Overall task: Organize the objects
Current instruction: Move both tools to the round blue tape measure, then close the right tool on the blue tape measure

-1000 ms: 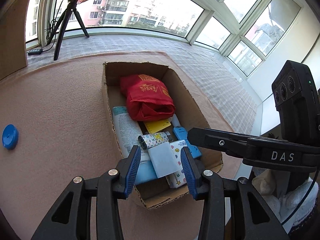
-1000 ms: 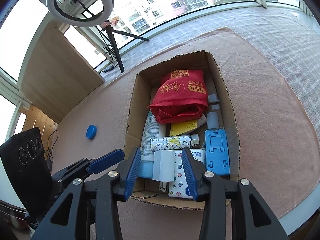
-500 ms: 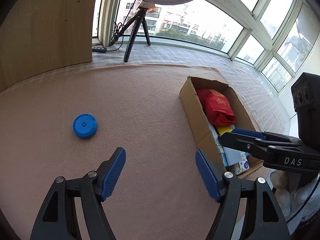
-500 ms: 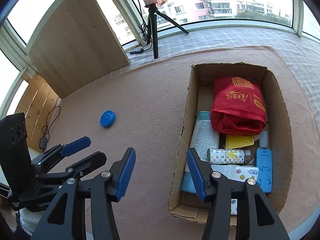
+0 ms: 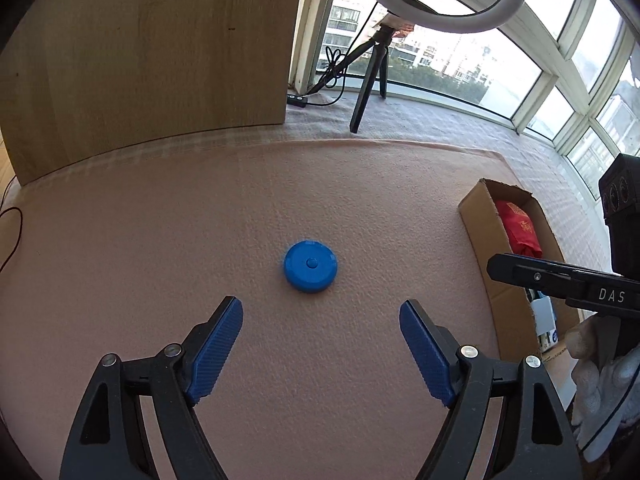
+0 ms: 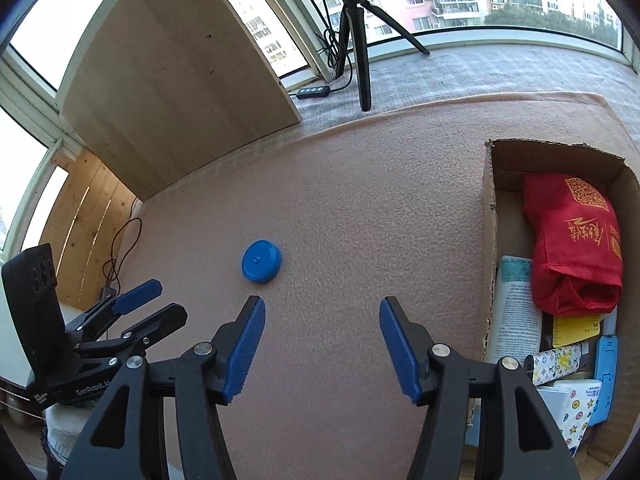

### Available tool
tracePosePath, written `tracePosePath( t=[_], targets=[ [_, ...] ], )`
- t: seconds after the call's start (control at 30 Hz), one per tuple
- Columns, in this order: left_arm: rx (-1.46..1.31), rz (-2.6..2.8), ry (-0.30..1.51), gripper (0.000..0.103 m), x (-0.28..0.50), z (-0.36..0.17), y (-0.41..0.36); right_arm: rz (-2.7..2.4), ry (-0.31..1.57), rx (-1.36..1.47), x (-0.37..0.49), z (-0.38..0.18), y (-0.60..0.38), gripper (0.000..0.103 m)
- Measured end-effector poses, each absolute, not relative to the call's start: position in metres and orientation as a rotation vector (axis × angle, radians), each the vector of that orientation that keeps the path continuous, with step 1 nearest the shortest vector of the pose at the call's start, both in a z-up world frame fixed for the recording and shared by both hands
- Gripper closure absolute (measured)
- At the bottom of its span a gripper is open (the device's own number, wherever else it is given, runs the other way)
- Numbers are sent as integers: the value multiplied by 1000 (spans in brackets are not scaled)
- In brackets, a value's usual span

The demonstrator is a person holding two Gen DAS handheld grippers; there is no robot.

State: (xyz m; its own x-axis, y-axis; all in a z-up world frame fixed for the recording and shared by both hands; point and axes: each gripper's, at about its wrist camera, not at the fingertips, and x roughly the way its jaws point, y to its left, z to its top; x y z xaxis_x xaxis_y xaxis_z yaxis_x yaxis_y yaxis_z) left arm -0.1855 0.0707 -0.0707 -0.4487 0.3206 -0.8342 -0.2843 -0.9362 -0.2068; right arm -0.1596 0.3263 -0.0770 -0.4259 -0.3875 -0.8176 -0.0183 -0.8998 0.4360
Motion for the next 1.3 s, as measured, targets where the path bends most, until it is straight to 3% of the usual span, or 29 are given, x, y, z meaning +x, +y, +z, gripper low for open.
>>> tracePosePath(
  t=[0.33, 0.57, 0.83, 1.13, 1.3],
  targets=[
    [-1435, 2348, 45, 20, -216, -107, 72, -2355, -447, 1620, -208, -102, 283, 47],
    [-1475, 2306, -5, 24, -232, -135, 78, -2288, -419, 1687, -232, -125, 262, 47],
    [-1480, 2274, -19, 38, -245, -151, 90, -2232, -502, 1737, -253, -146, 253, 48],
    [-1496, 2240, -75, 53, -254, -163, 92, -2197, -538, 1737, -264, -155, 248, 60],
    [-1486, 2233, -92, 57, -255, -163, 95, -2167, -527, 1742, -264, -157, 242, 74]
  ],
)
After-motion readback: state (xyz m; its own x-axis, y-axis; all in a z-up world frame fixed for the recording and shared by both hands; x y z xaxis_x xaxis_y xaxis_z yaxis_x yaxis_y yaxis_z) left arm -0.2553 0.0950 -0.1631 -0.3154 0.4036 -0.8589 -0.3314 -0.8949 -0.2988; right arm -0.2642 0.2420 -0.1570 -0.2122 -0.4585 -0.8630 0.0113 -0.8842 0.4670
